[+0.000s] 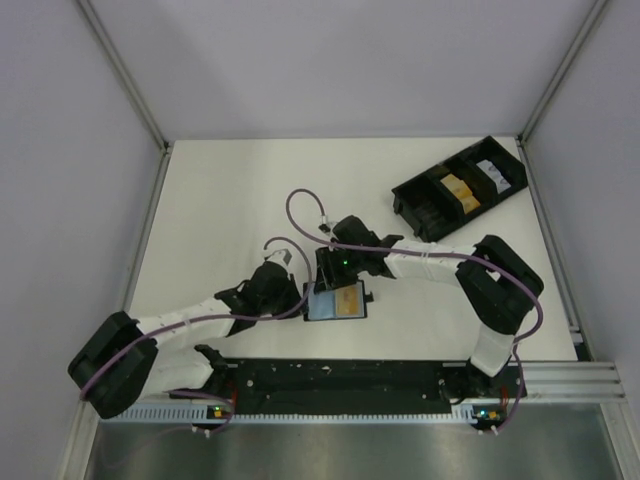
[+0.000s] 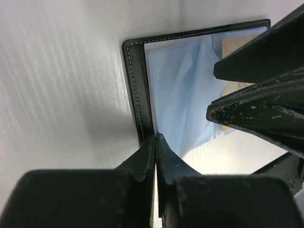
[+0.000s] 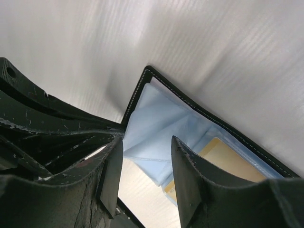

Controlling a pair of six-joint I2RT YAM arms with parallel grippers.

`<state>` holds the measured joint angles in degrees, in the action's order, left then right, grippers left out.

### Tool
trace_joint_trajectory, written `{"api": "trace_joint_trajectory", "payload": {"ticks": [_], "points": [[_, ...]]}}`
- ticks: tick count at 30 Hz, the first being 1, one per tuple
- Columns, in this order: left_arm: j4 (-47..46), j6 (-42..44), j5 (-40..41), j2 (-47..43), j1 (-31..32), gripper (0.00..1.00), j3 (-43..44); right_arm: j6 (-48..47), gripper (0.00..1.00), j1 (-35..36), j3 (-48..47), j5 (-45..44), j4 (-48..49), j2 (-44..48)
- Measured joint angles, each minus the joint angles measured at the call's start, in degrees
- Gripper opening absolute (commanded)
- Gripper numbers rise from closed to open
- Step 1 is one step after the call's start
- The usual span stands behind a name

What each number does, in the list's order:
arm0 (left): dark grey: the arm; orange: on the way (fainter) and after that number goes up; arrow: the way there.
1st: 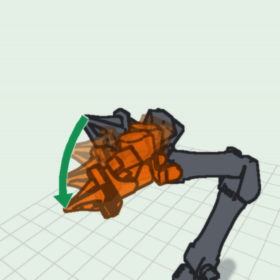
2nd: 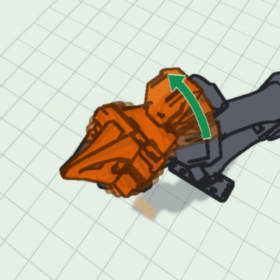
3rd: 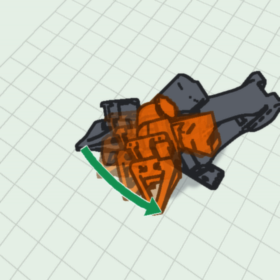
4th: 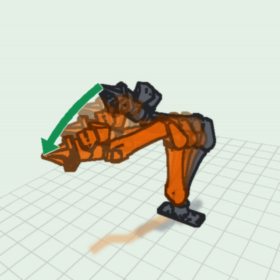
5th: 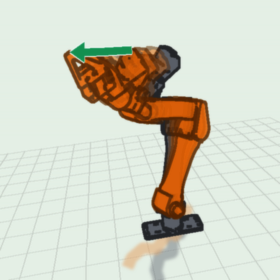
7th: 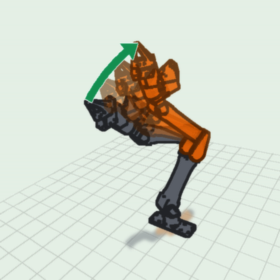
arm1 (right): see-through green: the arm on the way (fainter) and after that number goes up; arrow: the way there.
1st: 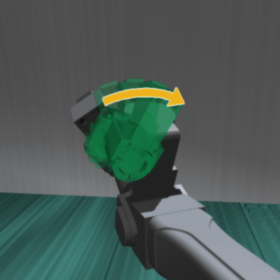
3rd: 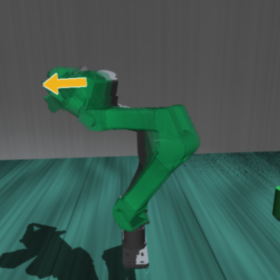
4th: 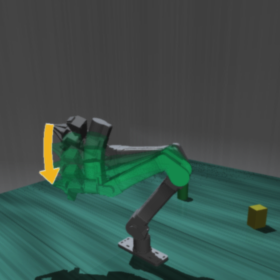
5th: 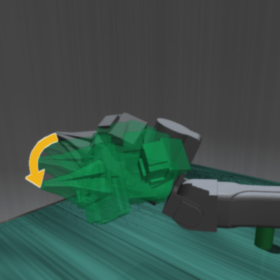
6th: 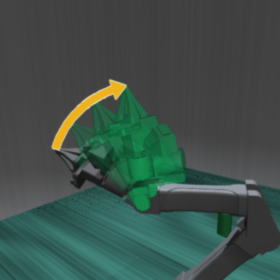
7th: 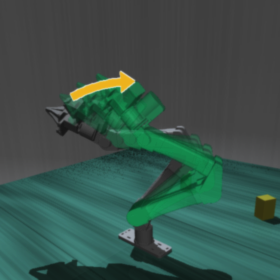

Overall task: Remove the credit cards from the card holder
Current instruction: Remove the credit card from the card holder.

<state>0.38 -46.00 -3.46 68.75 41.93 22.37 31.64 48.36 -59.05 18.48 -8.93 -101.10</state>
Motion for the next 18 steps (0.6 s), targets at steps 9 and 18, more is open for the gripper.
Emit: {"api": "trace_joint_trajectory", "payload": {"ticks": [9,18], "points": [[4.0,-2.1,3.2,-15.2,0.1,0.14,-3.5,0.1,0.45,0.9,-4.3,1.1,-0.5,-1.4],[4.2,-2.3,0.1,-23.8,0.3,0.23,-3.7,-1.7,0.48,1.0,-8.0,-1.6,-3.2,-0.3]]}}
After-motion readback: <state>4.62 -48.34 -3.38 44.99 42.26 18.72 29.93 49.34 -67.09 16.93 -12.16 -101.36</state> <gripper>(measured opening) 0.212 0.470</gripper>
